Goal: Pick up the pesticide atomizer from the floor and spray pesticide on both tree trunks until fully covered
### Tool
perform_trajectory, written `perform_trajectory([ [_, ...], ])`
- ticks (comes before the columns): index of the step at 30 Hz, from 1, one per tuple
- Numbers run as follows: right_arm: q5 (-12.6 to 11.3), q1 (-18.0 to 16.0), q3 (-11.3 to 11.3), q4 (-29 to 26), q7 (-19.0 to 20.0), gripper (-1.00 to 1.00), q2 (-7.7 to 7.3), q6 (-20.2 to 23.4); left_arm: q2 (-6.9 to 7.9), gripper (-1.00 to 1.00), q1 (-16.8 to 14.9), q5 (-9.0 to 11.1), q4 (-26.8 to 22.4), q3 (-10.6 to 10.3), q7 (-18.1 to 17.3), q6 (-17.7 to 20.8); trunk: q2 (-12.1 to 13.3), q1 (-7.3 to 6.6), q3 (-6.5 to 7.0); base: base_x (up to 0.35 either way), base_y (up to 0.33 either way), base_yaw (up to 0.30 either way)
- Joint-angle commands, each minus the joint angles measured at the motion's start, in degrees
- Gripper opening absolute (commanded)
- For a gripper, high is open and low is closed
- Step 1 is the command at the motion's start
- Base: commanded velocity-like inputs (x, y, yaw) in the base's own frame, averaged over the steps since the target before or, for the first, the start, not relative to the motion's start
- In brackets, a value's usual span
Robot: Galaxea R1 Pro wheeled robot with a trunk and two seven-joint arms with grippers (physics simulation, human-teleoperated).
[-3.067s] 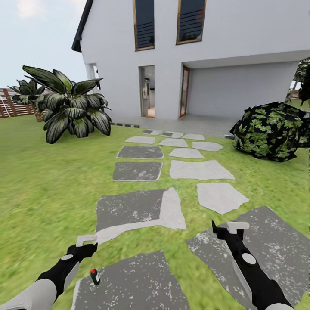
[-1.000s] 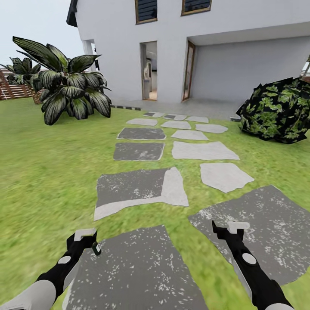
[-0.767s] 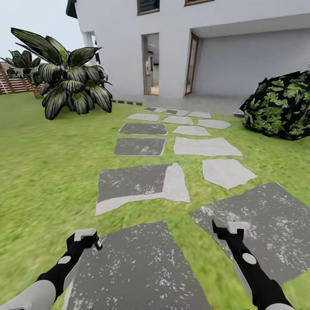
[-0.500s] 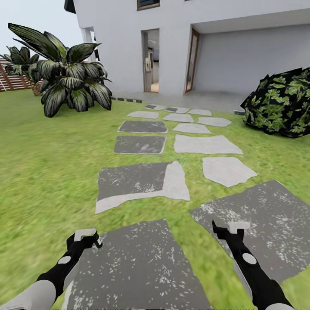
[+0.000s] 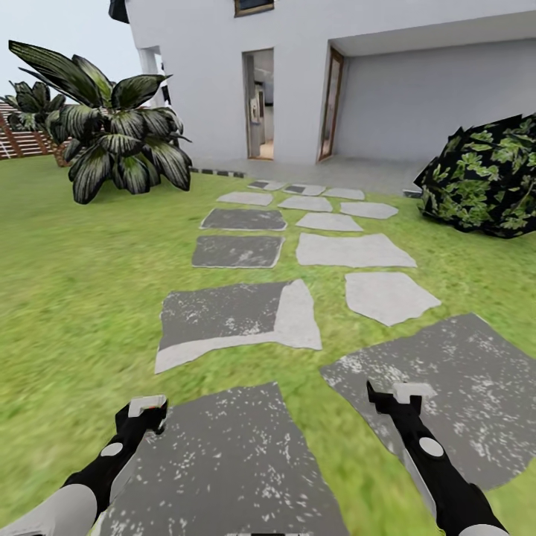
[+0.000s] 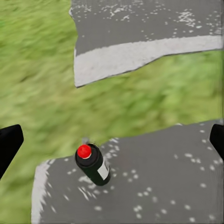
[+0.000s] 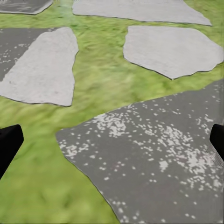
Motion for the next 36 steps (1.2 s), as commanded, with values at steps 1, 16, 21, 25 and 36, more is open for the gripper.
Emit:
perform_trajectory([
  [1,0.00,0.00,0.00,0.00,0.00,1.00,-0.01,0.00,0.00,1.00,0.00,0.00,0.00,0.01,0.02,0.00,0.00,0.00,0.00,0.298,-0.043,0.006],
  [16,0.00,0.00,0.00,-0.01,0.00,1.00,-0.01,0.00,0.13,1.00,0.00,2.76,-0.08,-0.03,-0.06,-0.06,0.00,0.00,0.00,0.200,-0.006,0.144],
  [21,0.00,0.00,0.00,-0.05,0.00,1.00,-0.02,0.00,0.10,1.00,0.00,3.83,-0.26,-0.06,-0.12,-0.08,0.00,0.00,0.00,0.005,0.000,0.010],
  [25,0.00,0.00,0.00,-0.05,0.00,1.00,-0.01,0.00,0.09,1.00,0.00,3.93,-0.31,-0.11,-0.13,-0.09,-0.03,0.05,-0.57,0.001,0.000,0.001],
  [36,0.00,0.00,0.00,-0.01,0.00,1.00,-0.02,0.00,0.04,1.00,0.00,3.95,-0.14,-0.15,-0.13,-0.17,-0.17,0.34,-3.94,0.000,0.000,0.000],
])
